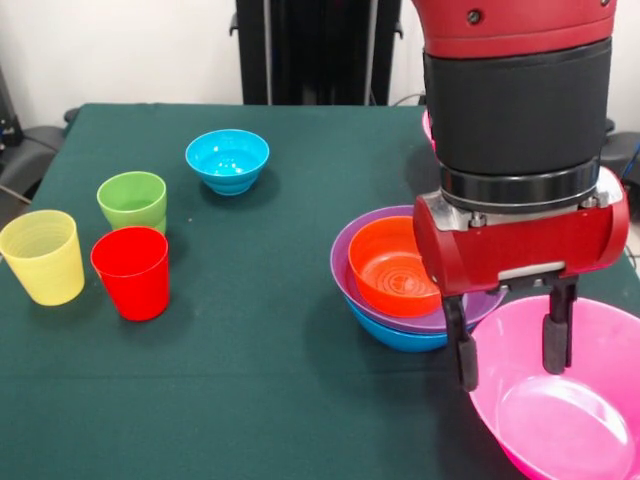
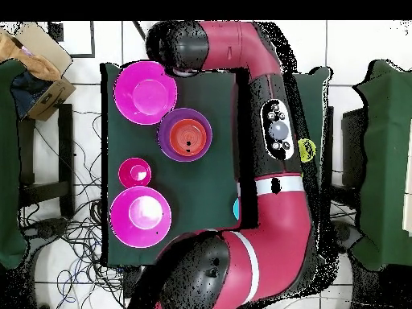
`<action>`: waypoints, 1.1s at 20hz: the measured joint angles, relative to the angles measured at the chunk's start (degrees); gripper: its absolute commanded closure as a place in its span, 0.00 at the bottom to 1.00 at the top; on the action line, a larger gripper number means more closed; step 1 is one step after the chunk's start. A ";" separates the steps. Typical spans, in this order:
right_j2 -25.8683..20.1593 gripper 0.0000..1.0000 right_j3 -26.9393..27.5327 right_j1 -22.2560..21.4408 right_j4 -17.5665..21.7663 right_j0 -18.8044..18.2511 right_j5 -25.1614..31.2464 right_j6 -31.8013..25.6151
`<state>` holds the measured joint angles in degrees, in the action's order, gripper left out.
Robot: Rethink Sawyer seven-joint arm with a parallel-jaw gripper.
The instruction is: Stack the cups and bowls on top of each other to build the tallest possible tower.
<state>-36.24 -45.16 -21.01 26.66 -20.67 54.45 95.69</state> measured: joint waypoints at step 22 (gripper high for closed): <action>-1.50 0.00 4.84 3.71 0.09 0.23 -0.83 -0.60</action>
<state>-37.74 -40.32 -17.29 26.75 -20.44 53.62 95.09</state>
